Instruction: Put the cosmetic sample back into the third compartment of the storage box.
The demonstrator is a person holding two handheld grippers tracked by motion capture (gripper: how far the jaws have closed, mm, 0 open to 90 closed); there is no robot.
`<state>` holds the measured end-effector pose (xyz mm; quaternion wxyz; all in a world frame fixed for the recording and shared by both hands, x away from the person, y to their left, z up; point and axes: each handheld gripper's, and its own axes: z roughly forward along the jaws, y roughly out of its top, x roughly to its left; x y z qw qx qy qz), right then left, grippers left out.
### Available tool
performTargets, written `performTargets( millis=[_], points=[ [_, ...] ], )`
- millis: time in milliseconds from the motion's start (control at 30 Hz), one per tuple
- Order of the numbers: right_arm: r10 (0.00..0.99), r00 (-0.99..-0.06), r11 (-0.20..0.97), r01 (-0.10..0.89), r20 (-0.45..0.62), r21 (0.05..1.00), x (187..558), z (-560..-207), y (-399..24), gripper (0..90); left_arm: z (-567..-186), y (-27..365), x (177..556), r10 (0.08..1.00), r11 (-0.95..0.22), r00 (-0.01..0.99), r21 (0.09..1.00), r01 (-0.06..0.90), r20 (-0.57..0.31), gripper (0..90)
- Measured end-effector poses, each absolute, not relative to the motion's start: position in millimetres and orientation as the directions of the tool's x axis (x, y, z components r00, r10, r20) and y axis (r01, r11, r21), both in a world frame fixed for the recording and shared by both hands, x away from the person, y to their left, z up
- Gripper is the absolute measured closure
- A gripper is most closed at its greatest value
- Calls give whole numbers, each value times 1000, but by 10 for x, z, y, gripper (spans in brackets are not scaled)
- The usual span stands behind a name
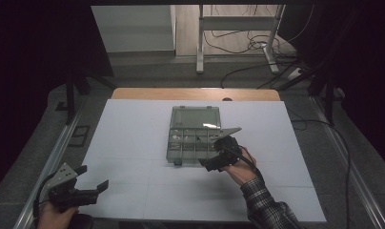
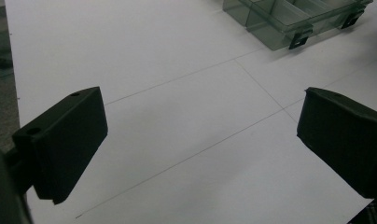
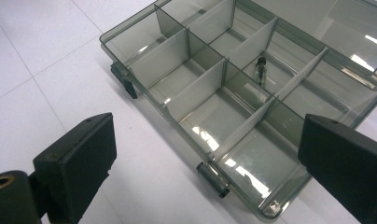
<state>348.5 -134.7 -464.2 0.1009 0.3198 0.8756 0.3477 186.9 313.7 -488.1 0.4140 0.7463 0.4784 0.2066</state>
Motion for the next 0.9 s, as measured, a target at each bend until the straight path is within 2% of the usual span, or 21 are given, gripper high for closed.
performTargets(
  millis=[900],
  points=[
    [633, -773, 535, 478, 44, 696, 3247, -4578, -1586, 21, -4881, 3146, 1870, 884, -194, 457, 816, 544, -95, 21]
  ],
)
